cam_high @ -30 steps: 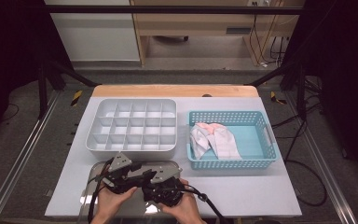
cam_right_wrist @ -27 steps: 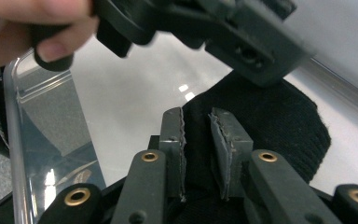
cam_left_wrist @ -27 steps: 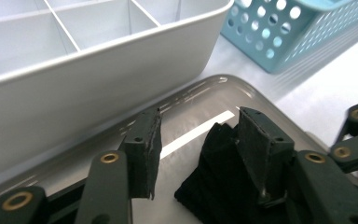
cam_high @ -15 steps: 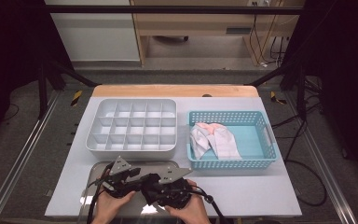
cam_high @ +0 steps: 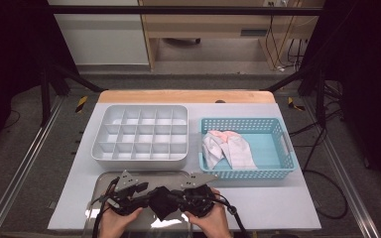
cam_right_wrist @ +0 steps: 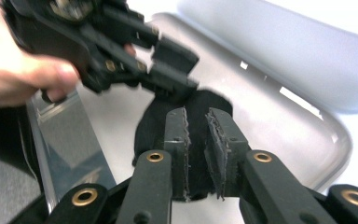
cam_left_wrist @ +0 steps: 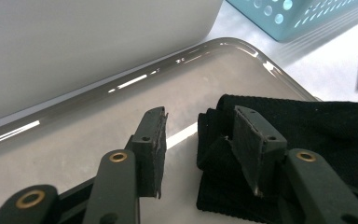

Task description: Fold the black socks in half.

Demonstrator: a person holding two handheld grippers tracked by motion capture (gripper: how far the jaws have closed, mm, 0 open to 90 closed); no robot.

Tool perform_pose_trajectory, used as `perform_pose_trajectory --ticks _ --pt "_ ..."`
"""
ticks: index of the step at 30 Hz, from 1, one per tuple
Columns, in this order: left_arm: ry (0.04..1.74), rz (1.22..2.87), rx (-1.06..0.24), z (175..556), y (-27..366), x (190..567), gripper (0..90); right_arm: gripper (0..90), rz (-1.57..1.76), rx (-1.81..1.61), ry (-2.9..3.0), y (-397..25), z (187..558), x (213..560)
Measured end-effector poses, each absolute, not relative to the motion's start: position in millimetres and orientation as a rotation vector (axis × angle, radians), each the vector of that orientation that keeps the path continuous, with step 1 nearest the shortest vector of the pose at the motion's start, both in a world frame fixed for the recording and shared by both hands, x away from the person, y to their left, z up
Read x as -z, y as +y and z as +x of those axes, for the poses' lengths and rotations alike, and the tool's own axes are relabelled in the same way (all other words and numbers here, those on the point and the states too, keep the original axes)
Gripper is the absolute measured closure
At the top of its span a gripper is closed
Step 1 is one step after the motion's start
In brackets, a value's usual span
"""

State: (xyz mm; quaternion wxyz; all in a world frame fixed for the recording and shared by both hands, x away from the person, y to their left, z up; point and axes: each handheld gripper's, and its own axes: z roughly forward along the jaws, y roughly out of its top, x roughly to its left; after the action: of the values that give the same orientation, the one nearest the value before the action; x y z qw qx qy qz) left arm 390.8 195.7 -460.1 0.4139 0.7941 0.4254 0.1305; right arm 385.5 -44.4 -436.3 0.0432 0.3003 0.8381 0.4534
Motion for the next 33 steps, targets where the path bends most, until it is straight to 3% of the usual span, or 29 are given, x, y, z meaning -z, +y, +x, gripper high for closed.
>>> perform_pose_trajectory --ticks 5,12,18,24,33 --pt "1.068 1.998 -0.33 389.3 195.3 460.3 53.3 80.1 0.934 -1.355 2.607 -44.3 382.3 450.3" --pt "1.082 1.991 -0.348 387.6 193.6 460.5 53.3 82.8 0.907 -1.453 2.562 -40.6 378.0 435.4" --pt "1.085 1.986 -0.336 387.3 194.9 459.7 53.0 84.7 0.85 -1.383 2.677 -23.4 372.2 451.5" --pt "1.093 1.971 -0.295 386.3 201.2 459.2 48.9 88.8 0.869 -1.3 2.685 -25.9 376.1 463.0" --pt "1.107 1.96 -0.207 379.1 209.0 465.0 38.7 85.2 0.909 -1.257 2.597 -28.5 379.4 460.4"
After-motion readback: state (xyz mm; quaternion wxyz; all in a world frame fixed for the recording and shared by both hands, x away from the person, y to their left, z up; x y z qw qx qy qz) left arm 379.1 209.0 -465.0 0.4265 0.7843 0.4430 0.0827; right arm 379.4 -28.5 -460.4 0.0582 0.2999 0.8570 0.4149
